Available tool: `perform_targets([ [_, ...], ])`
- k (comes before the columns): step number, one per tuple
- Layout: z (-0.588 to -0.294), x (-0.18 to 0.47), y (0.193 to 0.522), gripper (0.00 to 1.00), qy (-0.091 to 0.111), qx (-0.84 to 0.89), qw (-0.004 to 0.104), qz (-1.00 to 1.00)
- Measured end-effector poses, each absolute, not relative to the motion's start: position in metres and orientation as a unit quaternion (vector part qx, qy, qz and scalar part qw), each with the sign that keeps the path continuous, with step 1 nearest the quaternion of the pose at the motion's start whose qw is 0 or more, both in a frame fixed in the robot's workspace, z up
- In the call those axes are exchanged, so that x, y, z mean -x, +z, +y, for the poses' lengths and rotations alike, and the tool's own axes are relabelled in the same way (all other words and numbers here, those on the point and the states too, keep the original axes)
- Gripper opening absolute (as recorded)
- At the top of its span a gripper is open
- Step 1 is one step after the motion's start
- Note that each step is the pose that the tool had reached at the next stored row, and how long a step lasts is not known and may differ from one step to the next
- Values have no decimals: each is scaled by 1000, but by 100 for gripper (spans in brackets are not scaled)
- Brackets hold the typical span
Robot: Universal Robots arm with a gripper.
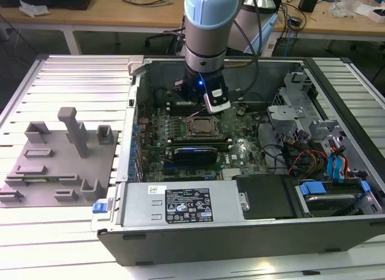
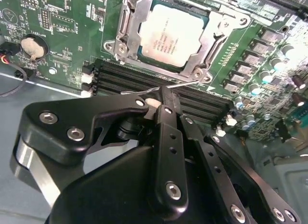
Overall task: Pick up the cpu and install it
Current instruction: 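Install the first cpu locking lever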
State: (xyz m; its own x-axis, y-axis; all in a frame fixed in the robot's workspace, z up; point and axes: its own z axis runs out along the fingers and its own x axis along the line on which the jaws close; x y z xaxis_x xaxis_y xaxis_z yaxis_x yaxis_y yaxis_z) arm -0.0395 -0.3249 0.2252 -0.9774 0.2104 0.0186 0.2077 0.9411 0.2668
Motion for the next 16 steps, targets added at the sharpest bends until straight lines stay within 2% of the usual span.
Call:
perform_targets([
  [9, -324, 38, 218, 11, 134, -184, 16, 974],
  [16, -319, 38, 216, 11, 134, -210, 19, 968],
])
